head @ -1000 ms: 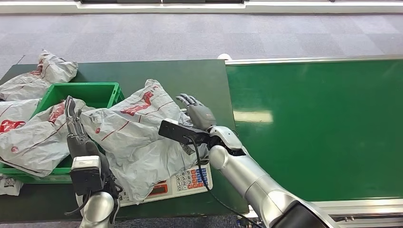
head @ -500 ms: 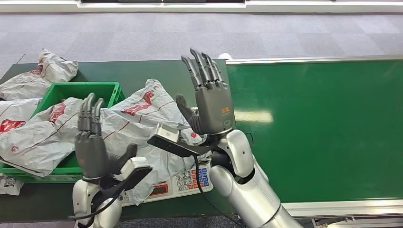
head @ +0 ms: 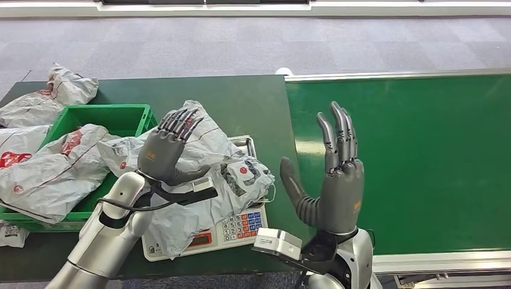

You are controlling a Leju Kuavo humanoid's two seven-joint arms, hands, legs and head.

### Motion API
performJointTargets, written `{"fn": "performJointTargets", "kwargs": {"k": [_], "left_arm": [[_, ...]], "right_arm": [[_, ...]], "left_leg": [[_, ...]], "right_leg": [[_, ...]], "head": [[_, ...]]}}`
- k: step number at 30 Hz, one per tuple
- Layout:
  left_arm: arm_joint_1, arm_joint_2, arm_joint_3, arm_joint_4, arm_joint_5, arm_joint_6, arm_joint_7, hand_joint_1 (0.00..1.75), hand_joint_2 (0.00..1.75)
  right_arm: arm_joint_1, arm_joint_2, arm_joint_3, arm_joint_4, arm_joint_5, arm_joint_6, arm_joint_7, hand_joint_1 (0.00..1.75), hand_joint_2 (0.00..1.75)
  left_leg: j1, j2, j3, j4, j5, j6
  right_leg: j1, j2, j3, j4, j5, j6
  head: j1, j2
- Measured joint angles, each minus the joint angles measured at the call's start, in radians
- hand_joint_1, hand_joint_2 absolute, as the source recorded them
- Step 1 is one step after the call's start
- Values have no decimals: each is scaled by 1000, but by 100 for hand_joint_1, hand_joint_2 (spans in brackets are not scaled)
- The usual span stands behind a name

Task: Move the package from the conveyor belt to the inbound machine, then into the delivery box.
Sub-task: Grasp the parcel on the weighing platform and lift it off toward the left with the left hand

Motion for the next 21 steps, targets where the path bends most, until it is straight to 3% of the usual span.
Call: {"fn": "performJointTargets", "kwargs": {"k": [9, 14, 21], "left_arm": [[-211, 119, -163, 183, 150, -304, -83, 0, 175], [-298, 132, -269, 318, 176, -343, -105, 0, 175], [-346, 128, -350, 432, 195, -339, -117, 0, 175]], "right_arm": [[102, -58, -50, -29, -69, -45, -61, 0, 175], [153, -73, -60, -58, -82, -60, -79, 0, 175], [182, -87, -64, -77, -88, -67, -86, 0, 175]], "left_leg": [[0, 0, -1, 0, 0, -1], [0, 0, -1, 0, 0, -1], [0, 1, -1, 0, 0, -1]], "right_leg": [[0, 0, -1, 1, 0, 0], [0, 1, -1, 1, 0, 0], [0, 2, -1, 1, 0, 0]], "head": [[0, 0], [0, 0], [0, 0]]}}
